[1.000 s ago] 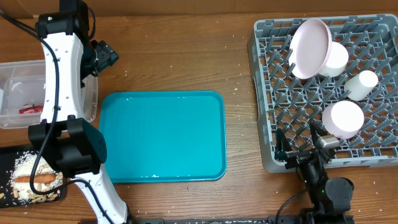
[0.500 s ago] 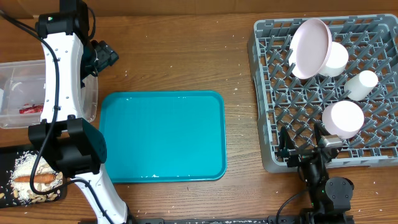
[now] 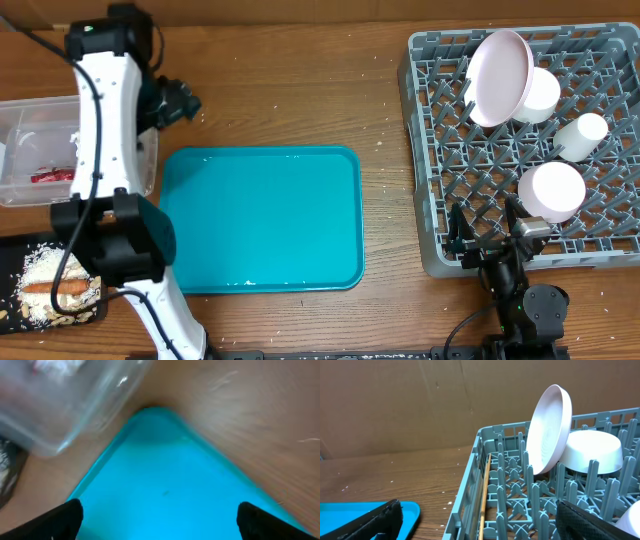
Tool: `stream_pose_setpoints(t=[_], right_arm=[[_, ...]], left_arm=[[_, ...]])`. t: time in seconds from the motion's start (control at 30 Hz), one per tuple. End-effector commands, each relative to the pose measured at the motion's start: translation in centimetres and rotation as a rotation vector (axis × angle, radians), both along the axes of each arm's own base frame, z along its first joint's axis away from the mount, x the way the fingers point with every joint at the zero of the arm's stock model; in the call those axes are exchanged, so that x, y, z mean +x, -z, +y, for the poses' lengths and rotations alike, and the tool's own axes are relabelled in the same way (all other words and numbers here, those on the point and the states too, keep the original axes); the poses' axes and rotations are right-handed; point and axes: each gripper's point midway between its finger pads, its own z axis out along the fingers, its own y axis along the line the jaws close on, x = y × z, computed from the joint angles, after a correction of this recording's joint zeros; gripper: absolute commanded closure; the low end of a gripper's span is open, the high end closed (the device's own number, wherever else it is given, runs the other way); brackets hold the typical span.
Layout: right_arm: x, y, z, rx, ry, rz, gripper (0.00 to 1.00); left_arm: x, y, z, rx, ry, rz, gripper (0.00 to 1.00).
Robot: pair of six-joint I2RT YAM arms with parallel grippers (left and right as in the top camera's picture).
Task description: Sort waste into correct bins and load items into the dishwasher
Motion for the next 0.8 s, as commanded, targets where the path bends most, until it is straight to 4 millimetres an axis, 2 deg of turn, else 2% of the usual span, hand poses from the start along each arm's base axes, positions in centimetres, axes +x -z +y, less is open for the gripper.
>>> stream_pose_setpoints(t=[0.0, 0.1, 0.17, 0.27, 0.3, 0.4, 0.47, 0.63, 0.77], right_arm=[[0.0, 0.1, -0.3, -0.004, 0.014, -0.006, 0.0], [0.0, 0.2, -0.3, -0.004, 0.014, -0.005, 0.0], [0.0, 0.2, -0.3, -0.004, 0.014, -0.005, 0.0], [0.0, 0.2, -0.3, -0.004, 0.014, -0.005, 0.0], [0.0, 0.2, -0.3, -0.004, 0.014, -0.005, 0.0], [0.0, 0.2, -0.3, -0.004, 0.014, -0.005, 0.0], [0.0, 0.2, -0.3, -0.004, 0.014, -0.005, 0.0], [0.0, 0.2, -0.3, -0.004, 0.014, -0.005, 0.0], [0.0, 0.2, -0.3, -0.004, 0.014, -0.005, 0.0]], left_arm=[[2.8, -6.7, -5.2, 0.063, 0.286, -0.325, 0.0], [3.6, -8.5, -7.6, 0.098, 0.441, -0.455, 0.0], [2.6, -8.2, -8.8, 0.105, 0.543, -0.503, 0.0], [-0.7, -5.6, -9.8, 0.065, 0.662, -0.515, 0.0], [-1.5, -4.8, -9.8, 0.068, 0.68, -0.517, 0.0], [-5.5, -0.8, -9.3, 0.115, 0.763, -0.564, 0.0], [-7.2, 0.8, -9.1, 0.139, 0.767, -0.622, 0.0], [-10.6, 3.7, -8.8, 0.209, 0.809, -0.749, 0.0], [-12.2, 4.2, -8.3, 0.292, 0.804, -0.909, 0.0]])
